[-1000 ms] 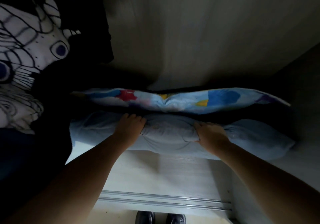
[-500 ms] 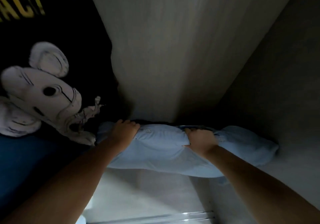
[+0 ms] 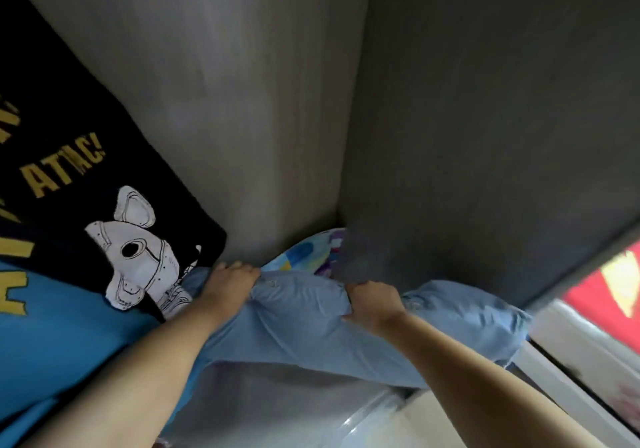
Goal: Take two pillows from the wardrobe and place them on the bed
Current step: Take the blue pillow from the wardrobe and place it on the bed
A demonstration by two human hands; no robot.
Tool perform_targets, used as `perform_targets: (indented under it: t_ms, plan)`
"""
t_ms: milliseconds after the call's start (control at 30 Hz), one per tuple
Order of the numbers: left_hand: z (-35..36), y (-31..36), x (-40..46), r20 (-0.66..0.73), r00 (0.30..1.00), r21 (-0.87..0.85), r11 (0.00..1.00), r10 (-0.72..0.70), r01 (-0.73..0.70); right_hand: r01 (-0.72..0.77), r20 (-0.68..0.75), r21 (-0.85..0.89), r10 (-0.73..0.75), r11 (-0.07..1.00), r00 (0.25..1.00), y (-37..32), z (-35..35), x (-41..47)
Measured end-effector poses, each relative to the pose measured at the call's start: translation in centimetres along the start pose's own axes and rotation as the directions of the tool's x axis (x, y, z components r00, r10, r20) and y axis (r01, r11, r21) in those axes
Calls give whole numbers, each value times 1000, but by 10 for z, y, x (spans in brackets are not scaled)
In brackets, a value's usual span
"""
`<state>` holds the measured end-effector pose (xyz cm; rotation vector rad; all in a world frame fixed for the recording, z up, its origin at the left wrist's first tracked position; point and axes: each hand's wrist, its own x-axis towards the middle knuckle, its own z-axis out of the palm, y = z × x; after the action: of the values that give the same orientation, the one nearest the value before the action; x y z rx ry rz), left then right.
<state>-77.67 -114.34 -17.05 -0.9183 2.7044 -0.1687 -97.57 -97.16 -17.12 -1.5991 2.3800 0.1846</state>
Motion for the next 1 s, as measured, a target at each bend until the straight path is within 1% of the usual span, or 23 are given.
perform_targets:
  t_ms: [67,167,300,400,500,600,733,833,1000]
  plan:
    - [-7,17,1,-40,993,38,993,115,-113,-98,11,21,98,995,995,8,2,-40]
    - [-27,58,8,-100,956,67,961,275,-269,-239,3,63,239,969,971,29,11,-101]
    - [-54,136,9,-98,892,101,896,442,-433,-384,3,93,386,919,923,69,25,-177]
    - [-71,203,-3,-118,804,178,809,582,-560,-476,33,133,476,869,879,103,36,-238]
    - [-85,272,-21,-88,718,263,711,690,-652,-535,10,128,539,835,842,139,48,-305]
    - [-94,343,-46,-91,643,323,633,761,-703,-595,25,104,596,797,803,177,60,-370]
    - [-101,435,-80,-105,578,296,580,809,-759,-647,47,78,646,758,762,229,75,-452]
    - [-111,497,-104,-93,552,275,555,828,-786,-671,68,56,667,740,742,264,83,-507]
    - [-134,579,-124,-86,512,188,518,855,-834,-704,43,40,703,709,710,321,85,-571]
